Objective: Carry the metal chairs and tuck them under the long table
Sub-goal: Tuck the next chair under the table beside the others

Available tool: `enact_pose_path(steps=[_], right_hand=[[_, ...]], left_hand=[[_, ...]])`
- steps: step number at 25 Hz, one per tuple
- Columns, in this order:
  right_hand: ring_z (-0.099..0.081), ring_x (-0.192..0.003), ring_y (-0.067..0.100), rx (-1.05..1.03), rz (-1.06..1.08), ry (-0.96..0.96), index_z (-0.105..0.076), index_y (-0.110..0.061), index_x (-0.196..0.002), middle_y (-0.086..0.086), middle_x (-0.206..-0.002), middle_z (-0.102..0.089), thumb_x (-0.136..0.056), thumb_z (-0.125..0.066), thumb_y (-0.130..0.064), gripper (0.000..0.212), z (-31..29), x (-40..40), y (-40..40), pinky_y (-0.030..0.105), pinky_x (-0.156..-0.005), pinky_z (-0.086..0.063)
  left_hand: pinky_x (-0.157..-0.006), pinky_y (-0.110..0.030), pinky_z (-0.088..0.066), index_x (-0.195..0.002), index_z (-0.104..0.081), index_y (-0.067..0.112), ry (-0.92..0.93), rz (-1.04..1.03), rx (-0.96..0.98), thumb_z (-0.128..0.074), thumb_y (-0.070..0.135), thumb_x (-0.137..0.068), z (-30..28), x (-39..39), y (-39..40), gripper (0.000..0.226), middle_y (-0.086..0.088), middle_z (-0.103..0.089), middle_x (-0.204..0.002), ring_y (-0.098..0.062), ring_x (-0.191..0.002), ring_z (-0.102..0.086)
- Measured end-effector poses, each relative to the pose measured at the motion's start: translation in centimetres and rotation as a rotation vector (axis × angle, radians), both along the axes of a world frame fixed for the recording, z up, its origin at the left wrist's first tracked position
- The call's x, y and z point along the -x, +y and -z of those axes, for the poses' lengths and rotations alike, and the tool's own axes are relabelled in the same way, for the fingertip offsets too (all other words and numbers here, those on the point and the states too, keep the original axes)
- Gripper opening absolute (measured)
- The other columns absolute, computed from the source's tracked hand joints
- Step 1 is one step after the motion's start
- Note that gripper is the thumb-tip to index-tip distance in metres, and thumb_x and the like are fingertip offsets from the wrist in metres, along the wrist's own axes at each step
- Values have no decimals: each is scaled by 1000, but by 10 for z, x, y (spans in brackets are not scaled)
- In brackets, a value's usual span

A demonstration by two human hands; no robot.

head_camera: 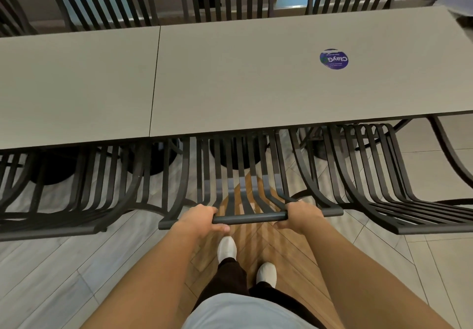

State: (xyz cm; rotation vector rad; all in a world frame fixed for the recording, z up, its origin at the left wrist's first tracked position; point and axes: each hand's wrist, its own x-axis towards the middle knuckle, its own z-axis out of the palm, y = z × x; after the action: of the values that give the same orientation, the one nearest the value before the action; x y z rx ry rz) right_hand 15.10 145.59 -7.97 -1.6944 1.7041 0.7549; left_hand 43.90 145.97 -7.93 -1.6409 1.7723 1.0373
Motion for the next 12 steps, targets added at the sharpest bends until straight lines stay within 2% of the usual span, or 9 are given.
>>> enact_pose_path(steps=[2, 5, 8, 12], right_hand=[[-63, -97, 18, -41, 66, -72, -65, -23, -119, -2, -103, -65, -85, -69, -67, 56, -9, 4, -3, 40, -92, -55], [-63, -101, 18, -3, 198, -173, -64, -25, -124, -3, -108, -67, -83, -64, -75, 65, -22, 13, -6, 41, -93, -54], [-63, -100, 19, 77, 276, -184, -64, -22, -125, -1, -106, -67, -95, -51, -71, 59, -41, 29, -7, 40, -90, -54], [-64, -104, 21, 177, 368, -146, -62, -23, -131, 3, -114, -68, -102, -46, -63, 52, -59, 68, -6, 42, -93, -54]], left_hand=[[-103, -40, -50, -150, -47, 18, 42, 39, 29, -51, 79, -88, -13, 7, -9, 87, -9, -61, -138, -25, -124, -59], [-101, -42, -51, -145, -52, 16, 90, 110, 95, -39, 76, -95, -24, 30, -25, 79, -10, -62, -134, -26, -120, -60], [-99, -41, -52, -138, -57, 18, 148, 178, 129, -39, 65, -102, -30, 66, -42, 62, -8, -66, -129, -24, -114, -63], [-97, -42, -54, -138, -59, 22, 174, 311, 181, -43, 51, -106, -35, 118, -57, 46, -5, -68, -126, -23, -112, -65]])
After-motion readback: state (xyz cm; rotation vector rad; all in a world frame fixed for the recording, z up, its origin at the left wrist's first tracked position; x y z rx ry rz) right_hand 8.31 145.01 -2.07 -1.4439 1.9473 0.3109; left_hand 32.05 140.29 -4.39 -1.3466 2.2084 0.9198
